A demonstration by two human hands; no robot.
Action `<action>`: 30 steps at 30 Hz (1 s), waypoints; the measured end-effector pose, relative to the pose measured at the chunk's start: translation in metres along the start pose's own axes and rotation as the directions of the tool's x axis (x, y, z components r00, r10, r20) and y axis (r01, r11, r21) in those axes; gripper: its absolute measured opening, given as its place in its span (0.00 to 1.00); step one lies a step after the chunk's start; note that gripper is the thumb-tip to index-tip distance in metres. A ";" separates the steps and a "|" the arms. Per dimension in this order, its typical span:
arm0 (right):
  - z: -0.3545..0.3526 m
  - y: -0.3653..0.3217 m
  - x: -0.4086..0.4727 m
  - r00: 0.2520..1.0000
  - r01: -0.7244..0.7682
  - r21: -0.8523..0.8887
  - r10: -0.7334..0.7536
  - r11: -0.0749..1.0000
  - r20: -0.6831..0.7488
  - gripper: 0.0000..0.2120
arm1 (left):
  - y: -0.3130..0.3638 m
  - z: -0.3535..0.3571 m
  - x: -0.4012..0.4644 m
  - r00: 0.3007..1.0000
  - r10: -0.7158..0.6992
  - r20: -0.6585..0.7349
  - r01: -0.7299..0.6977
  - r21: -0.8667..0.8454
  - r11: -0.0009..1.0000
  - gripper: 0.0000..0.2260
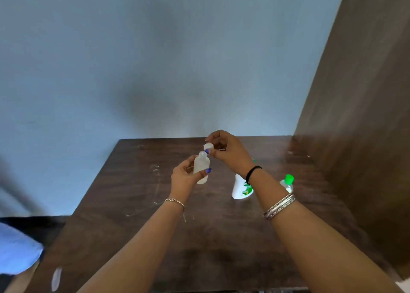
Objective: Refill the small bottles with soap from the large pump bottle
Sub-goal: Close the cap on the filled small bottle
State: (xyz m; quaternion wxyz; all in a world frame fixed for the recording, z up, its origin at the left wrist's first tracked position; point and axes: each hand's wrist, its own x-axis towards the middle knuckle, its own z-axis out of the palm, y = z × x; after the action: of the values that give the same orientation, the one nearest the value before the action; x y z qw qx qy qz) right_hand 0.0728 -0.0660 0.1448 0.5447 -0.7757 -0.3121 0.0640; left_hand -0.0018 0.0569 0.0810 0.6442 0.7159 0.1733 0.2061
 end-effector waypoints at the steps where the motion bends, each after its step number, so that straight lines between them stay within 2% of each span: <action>1: 0.002 0.000 0.003 0.999 0.016 -0.016 -0.016 1.000 0.032 0.11 | 0.000 -0.002 0.001 1.000 0.000 -0.011 0.000 0.008 1.000 0.24; 4: 0.006 -0.003 0.012 0.989 0.062 -0.105 -0.047 0.992 0.141 0.14 | 0.001 -0.005 0.005 0.999 -0.016 -0.046 0.017 0.017 1.000 0.25; 9: -0.001 -0.008 0.022 0.964 0.139 -0.275 -0.065 0.951 0.260 0.14 | 0.000 -0.002 0.009 0.997 -0.033 -0.074 0.037 0.060 0.998 0.26; 13: -0.011 -0.012 0.028 0.940 0.178 -0.321 -0.065 0.930 0.334 0.12 | 0.006 0.006 0.013 0.996 -0.045 -0.074 0.051 0.078 0.996 0.26; 20: -0.025 -0.014 0.034 0.929 0.210 -0.398 -0.055 0.893 0.366 0.12 | 0.014 0.019 0.015 0.997 -0.036 -0.063 0.042 0.098 0.994 0.25; 26: -0.029 -0.017 0.041 0.943 0.235 -0.618 -0.022 0.750 0.333 0.13 | 0.015 0.026 0.015 0.998 -0.043 -0.048 0.048 0.119 0.992 0.25; 30: -0.027 -0.014 0.043 0.965 0.192 -0.785 0.032 0.589 0.260 0.17 | 0.015 0.029 0.015 0.998 -0.046 -0.037 0.052 0.156 0.986 0.25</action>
State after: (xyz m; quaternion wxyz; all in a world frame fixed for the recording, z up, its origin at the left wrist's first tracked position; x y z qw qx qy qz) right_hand 0.1130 -0.0607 0.1787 0.0950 -0.9083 -0.4071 -0.0130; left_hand 0.0260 0.0382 0.0943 0.5877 0.7564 0.2171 0.1877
